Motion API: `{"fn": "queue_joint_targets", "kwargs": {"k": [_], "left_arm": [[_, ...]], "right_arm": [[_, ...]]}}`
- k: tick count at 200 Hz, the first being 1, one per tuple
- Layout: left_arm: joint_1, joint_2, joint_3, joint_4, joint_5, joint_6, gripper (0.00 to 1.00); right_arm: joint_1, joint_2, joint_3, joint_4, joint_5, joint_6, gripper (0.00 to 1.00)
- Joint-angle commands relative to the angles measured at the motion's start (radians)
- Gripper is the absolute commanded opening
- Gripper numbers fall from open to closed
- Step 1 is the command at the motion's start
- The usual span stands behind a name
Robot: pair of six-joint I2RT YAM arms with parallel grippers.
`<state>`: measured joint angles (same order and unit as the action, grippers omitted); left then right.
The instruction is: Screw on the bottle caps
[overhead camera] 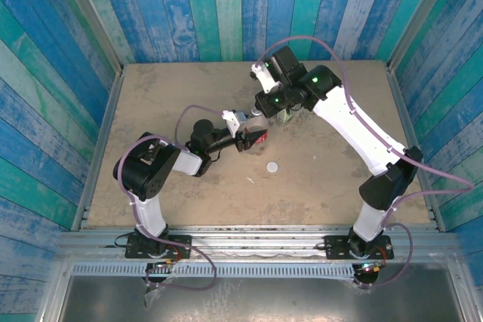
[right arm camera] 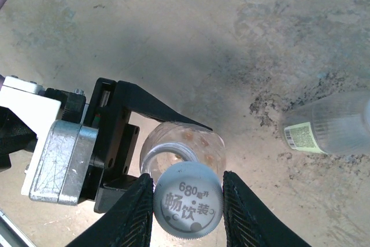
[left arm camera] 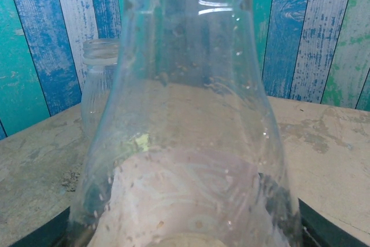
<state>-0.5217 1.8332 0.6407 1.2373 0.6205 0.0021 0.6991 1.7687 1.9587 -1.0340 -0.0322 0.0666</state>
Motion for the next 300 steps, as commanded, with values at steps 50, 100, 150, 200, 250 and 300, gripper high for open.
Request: {"fn": "queue_joint_targets", "kwargs": {"k": [50,100,150,200,250,300], "left_arm": [[-0.006,0.059,-0.007,-0.071,0.023,0.017,0.62],[-0.006,0.06,0.0,-0.077,0.03,0.019,0.62],[-0.006,0.055,0.0,-0.096,0.039,0.038,0.61],[-0.006,0.056,0.01,-0.106,0.045,0.035,0.6],[-0.006,0.064,0.018,-0.108,0.052,0.027,0.59],[-0.006,0.068,0.018,-0.113,0.061,0.04,0.59]], "right_arm": [[0.023,0.038,0.035,-0.032,-0.021,-0.008,0.35],[0.034,0.055,0.042,-0.053,-0.017,-0.021,0.34],[0.046,0.09,0.087,-0.086,0.014,-0.02,0.33],[0.075,0.136,0.13,-0.156,0.097,-0.04,0.33],[0.095,0.158,0.141,-0.195,0.169,-0.062,0.33],[0.094,0.23,0.243,-0.289,0.158,-0.017,0.32]]}}
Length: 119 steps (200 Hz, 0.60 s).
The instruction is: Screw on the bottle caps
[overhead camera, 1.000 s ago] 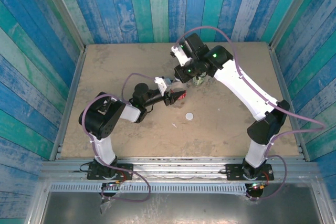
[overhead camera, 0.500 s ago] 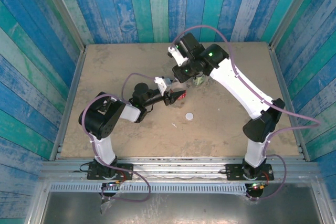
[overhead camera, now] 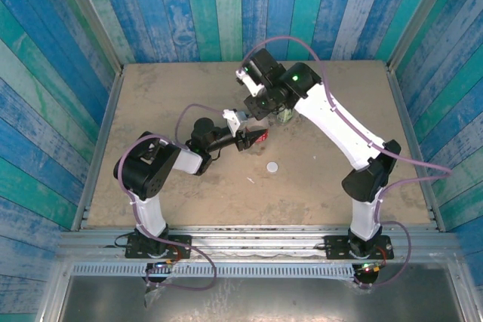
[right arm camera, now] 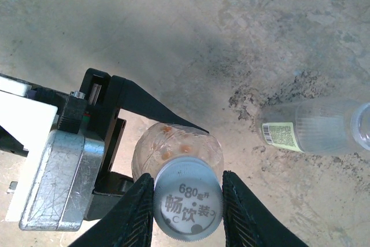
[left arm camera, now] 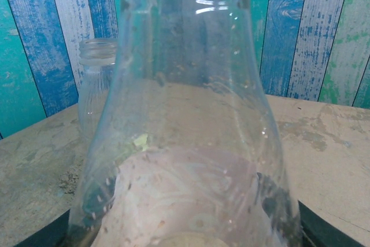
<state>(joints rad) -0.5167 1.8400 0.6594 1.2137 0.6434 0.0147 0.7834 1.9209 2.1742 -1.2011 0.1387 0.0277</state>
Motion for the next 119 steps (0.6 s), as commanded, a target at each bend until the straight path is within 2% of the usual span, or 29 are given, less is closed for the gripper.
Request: {"fn": "queue_joint_targets", "kwargs": {"k": [1,54,119], "left_arm": [[-0.011,0.061,-0.001,-0.089,0.037,0.028,0.59],[-0.011,0.066,-0.011,-0.084,0.044,0.033,0.59],[-0.011,0.075,-0.015,-0.051,0.052,-0.009,0.58]], "right_arm": [[0.01,0.079,0.03,-0.124,-0.014,0.023,0.32],[-0.016,0.125,0.109,-0.182,-0.055,0.073,0.31],[-0.031,0.108,0.06,-0.139,-0.103,0.094,0.3]]}}
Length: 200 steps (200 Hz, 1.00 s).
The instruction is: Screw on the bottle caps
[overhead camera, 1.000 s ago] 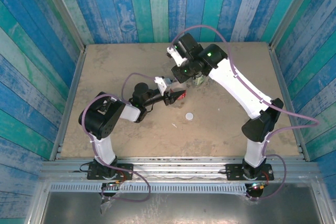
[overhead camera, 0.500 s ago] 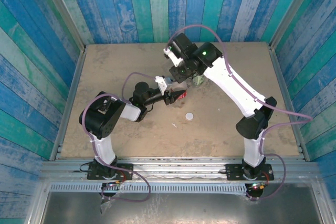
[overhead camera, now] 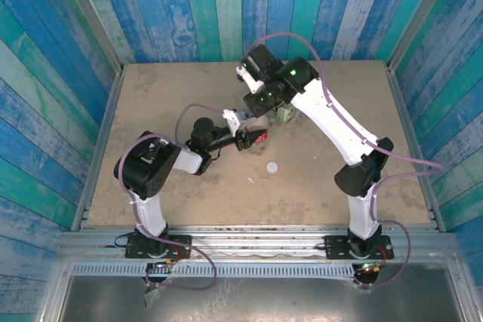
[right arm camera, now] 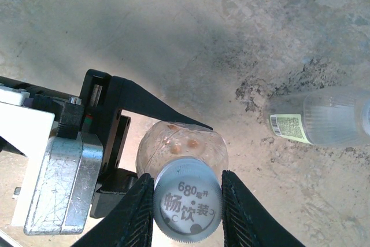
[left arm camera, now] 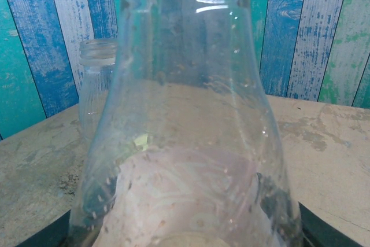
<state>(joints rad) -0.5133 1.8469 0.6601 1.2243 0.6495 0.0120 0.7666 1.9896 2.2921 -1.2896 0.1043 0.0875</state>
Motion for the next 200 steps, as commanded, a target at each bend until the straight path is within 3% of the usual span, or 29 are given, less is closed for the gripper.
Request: {"fn": "queue_joint_targets", "kwargs": {"k": [1,200], "left_arm": [[-0.014,0.069,-0.016,-0.061,0.047,-0.007,0.58],[-0.014,0.08,-0.004,-0.071,0.044,-0.049,0.56]], "right_arm": [[-0.015,0.038,-0.06,-0.048,-0.071,0.035,0.29],[-0.019,-0.143,-0.373,0.256,-0.058,-0.013,0.25]]}}
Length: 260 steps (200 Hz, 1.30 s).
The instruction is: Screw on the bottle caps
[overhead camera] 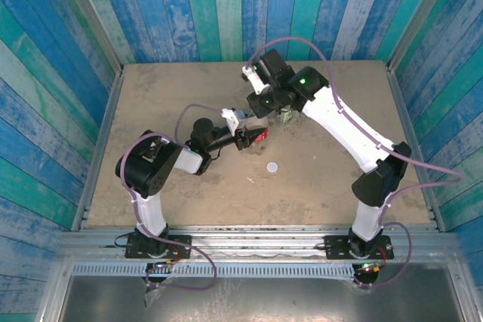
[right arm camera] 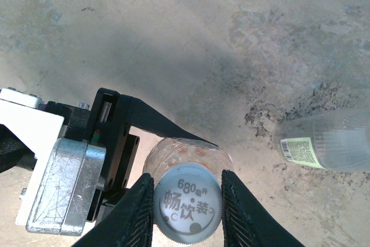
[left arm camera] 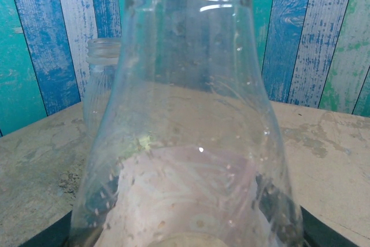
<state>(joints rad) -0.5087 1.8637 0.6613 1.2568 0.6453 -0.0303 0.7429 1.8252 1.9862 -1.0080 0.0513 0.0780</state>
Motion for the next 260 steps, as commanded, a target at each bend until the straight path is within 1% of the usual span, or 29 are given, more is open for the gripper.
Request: {"fn": "queue_joint_targets", "kwargs": {"k": [1,40,98,123,164,181,203,235,260], "left_arm": [[-0.019,0.063,-0.005,-0.103,0.048,-0.007,0.56],[-0.018,0.066,-0.002,-0.099,0.048,-0.017,0.54],[-0.019,0.073,-0.003,-0.096,0.051,-0.02,0.53],[-0.019,0.068,-0.002,-0.116,0.051,-0.007,0.52],[-0.019,0.067,0.003,-0.122,0.064,-0.011,0.52],[-0.019,0.068,0.006,-0.119,0.071,-0.015,0.52],[-0.019,0.068,0.009,-0.113,0.073,-0.023,0.52],[-0.019,0.078,0.013,-0.083,0.083,-0.049,0.52],[-0.019,0.084,0.016,-0.083,0.092,-0.052,0.52]], "right_arm": [[0.006,0.021,-0.068,-0.024,-0.005,-0.003,0.25],[0.005,-0.018,-0.112,0.045,-0.006,0.006,0.24],[-0.004,-0.035,-0.129,0.071,-0.052,0.056,0.24],[0.005,-0.038,-0.126,0.057,-0.041,-0.029,0.25],[0.025,-0.015,-0.09,-0.017,-0.031,-0.147,0.27],[0.02,-0.018,-0.099,-0.013,-0.037,-0.15,0.27],[0.0,-0.013,-0.103,-0.004,-0.113,-0.124,0.26],[-0.019,-0.053,-0.194,0.099,-0.187,-0.076,0.25],[-0.055,-0.071,-0.213,0.125,-0.32,-0.031,0.24]]}}
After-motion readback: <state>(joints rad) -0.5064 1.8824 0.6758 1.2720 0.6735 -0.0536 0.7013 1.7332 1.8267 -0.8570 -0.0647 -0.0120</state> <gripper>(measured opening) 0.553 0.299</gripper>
